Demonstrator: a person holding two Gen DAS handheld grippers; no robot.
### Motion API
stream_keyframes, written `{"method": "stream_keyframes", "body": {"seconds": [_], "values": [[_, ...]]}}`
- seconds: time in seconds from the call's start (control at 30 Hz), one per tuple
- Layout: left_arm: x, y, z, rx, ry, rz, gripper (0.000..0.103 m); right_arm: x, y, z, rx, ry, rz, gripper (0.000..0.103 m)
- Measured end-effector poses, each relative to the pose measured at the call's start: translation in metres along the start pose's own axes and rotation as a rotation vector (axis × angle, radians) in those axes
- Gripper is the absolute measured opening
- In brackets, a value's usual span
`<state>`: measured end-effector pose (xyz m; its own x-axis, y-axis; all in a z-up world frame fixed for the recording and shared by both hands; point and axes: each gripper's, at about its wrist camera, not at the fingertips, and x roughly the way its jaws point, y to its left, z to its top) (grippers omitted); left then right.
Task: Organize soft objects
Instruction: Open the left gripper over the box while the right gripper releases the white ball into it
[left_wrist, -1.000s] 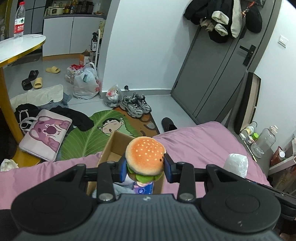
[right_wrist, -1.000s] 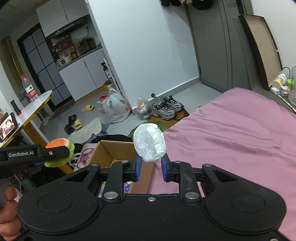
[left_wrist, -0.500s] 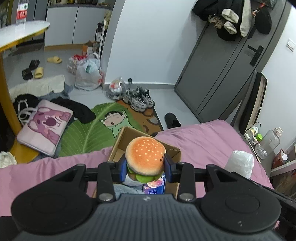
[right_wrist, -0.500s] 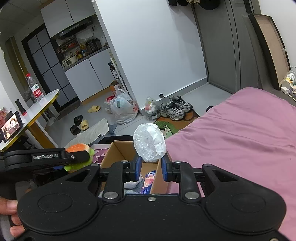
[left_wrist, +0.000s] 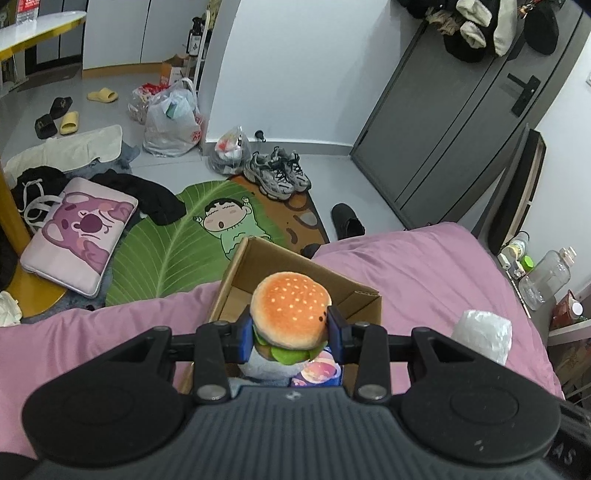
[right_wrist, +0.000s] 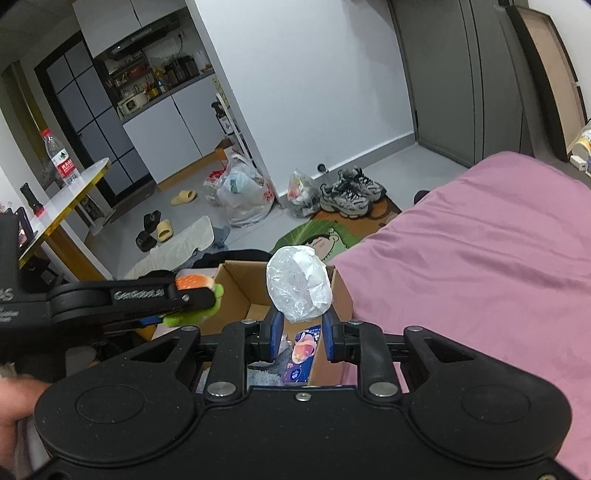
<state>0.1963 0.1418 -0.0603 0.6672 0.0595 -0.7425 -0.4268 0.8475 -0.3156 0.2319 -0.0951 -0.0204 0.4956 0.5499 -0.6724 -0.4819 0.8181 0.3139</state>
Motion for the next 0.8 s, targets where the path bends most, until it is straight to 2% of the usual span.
{"method": "stream_keyframes", "body": {"seconds": [0.33, 0.63, 0.7, 0.8], "values": [[0.037, 0.007, 0.01, -0.029, 0.054, 0.014, 0.041, 0.037, -0.001, 0.004, 0.005, 0.074, 0.013, 0.022], [0.049, 0.012, 0.024, -0.038, 0.091, 0.037, 0.06, 0.063, 0.007, 0.008, -0.007, 0.109, 0.013, 0.023], [0.047, 0.012, 0.027, -0.033, 0.092, 0.042, 0.064, 0.065, 0.009, 0.009, -0.014, 0.11, 0.017, 0.026], [0.04, 0.012, 0.03, -0.022, 0.083, 0.049, 0.066, 0.063, 0.01, 0.006, -0.031, 0.106, -0.001, 0.039]]}}
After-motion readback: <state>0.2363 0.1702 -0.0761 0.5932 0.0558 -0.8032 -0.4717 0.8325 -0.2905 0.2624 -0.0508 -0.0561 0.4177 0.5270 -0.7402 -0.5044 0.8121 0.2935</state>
